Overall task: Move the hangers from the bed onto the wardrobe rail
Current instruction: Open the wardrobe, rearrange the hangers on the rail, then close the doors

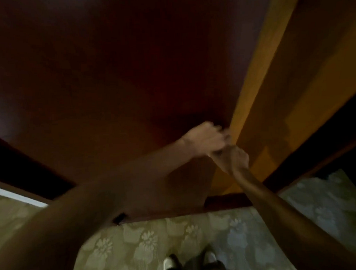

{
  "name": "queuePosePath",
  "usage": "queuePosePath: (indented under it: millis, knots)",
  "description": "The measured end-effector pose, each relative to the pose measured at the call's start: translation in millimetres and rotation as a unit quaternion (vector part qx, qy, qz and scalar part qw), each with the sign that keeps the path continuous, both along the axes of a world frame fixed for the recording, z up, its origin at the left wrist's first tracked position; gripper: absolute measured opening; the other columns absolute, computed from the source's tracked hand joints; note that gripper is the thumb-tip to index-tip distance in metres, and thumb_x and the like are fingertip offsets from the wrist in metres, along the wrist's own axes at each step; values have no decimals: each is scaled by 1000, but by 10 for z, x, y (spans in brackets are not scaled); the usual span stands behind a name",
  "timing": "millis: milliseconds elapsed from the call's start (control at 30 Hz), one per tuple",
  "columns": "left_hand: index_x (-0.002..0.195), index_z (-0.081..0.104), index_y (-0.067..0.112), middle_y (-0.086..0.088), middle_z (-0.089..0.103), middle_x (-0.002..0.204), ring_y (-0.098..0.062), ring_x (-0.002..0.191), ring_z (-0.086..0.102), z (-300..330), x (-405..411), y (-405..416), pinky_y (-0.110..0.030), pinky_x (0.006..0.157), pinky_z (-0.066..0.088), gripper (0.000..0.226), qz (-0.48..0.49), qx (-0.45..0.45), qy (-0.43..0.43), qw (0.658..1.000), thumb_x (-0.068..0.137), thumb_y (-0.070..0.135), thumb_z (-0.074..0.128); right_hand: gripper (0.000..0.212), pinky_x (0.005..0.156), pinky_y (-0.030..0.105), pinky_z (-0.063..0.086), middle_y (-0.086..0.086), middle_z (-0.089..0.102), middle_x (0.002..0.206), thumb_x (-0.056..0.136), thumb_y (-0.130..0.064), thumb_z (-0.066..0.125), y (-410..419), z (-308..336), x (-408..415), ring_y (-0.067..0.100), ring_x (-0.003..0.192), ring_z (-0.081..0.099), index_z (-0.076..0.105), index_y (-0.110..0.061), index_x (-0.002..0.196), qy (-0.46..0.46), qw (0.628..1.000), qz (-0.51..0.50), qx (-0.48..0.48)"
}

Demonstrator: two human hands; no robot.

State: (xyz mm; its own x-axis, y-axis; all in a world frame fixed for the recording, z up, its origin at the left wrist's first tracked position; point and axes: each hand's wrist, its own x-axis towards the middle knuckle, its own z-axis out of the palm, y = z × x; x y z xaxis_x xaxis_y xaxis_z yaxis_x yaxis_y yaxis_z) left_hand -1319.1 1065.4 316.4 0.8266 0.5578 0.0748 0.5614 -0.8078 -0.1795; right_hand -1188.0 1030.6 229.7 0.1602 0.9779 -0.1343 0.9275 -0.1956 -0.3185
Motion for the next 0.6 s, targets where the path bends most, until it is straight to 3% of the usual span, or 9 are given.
queuePosePath:
  millis: [67,167,233,300,400,500,600]
  knots:
    - [118,64,13,-7,65,114,-23,94,67,-113,-219,-242,-37,71,57,24,7,43,-19,999,96,23,61,50,75,30,53,7,72,105,98,-58,44,-35,-55,71,27,98,69,70,-15,102,-44,998,18,-27]
    - [100,69,14,-2,65,95,-16,70,64,-342,-802,-625,-27,47,44,19,73,29,-108,991,98,30,59,65,55,23,38,-2,67,75,88,-79,42,-192,-125,-139,18,70,65,70,-20,76,-91,993,69,-28]
    - [89,69,16,1,63,85,-16,55,57,-405,-1305,-766,-24,42,29,21,161,44,-130,977,98,30,58,65,57,25,42,-7,62,66,88,-78,42,-290,-188,-476,16,67,62,68,-22,67,-69,991,109,-29]
    - [83,67,17,3,62,80,-18,47,53,-438,-1834,-953,-23,41,24,20,248,53,-148,956,97,30,60,56,66,29,51,-11,64,69,88,-76,43,-379,-201,-937,15,73,67,68,-28,73,-21,987,157,-35]
    - [84,65,19,3,63,81,-23,51,60,-431,-2692,-1083,-24,46,25,16,377,53,-163,910,95,30,61,50,71,35,57,-12,67,73,90,-72,43,-456,-128,-1795,15,75,68,67,-30,78,36,973,229,-2]
    - [93,64,18,-1,68,93,-29,73,70,-329,-3442,-1157,-28,55,33,24,512,45,-185,838,100,34,48,45,71,33,55,-9,70,81,92,-68,45,-487,56,-2764,16,79,69,68,-30,84,53,958,277,43]
    - [95,70,12,-10,73,95,-33,83,71,-270,-4016,-1175,-31,59,37,30,617,14,-179,766,99,32,48,43,77,34,53,-3,73,92,94,-64,47,-531,259,-3671,21,88,70,71,-28,92,50,952,290,81]
